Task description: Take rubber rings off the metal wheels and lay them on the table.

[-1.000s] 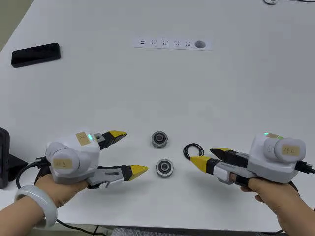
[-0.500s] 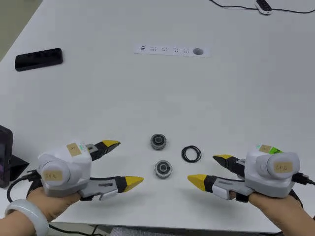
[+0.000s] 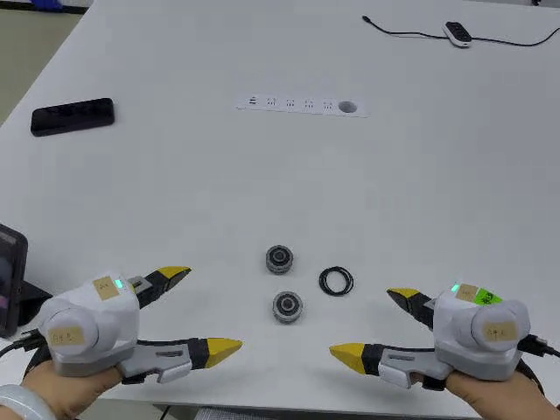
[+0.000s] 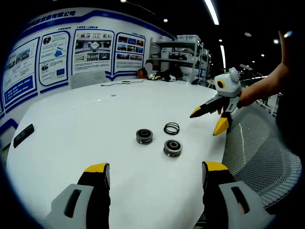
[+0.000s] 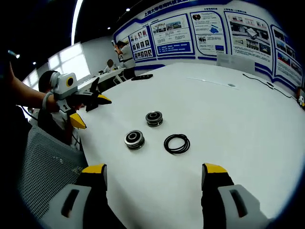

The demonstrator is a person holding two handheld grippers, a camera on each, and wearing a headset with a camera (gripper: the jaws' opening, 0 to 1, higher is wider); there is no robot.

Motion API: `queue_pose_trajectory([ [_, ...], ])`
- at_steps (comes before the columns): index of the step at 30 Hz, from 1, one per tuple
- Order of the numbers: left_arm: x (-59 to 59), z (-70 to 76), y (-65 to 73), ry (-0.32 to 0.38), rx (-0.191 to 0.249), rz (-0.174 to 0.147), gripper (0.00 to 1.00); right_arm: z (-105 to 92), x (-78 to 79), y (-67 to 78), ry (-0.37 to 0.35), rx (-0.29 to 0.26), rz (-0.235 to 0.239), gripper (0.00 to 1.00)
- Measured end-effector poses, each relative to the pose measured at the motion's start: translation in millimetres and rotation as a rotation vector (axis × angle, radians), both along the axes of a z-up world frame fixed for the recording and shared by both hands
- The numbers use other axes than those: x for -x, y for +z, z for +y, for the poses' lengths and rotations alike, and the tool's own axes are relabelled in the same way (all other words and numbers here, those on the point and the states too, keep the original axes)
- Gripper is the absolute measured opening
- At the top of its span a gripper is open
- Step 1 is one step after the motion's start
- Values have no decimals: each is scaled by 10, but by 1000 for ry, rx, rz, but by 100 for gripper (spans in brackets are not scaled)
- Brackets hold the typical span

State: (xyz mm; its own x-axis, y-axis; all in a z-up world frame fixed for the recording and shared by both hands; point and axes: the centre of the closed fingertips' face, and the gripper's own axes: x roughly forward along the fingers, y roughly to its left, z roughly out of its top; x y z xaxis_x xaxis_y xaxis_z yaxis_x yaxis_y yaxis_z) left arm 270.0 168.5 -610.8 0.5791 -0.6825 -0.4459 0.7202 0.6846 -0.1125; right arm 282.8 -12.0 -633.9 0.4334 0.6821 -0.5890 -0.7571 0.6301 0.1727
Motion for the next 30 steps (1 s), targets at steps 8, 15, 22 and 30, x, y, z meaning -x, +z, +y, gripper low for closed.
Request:
queue_pose_trajectory([
  [8,89,-26,-16,4,9,17,92,2,19,14,25,17,-48,95],
  [15,129,14,12,29,30,12,100,-8,-2,31,33,23,-86,99],
  [22,152,99,40,55,40,3,100,-3,10,30,28,25,-88,99],
  [30,145,142,31,65,33,0,100,-5,3,28,25,26,-90,99],
])
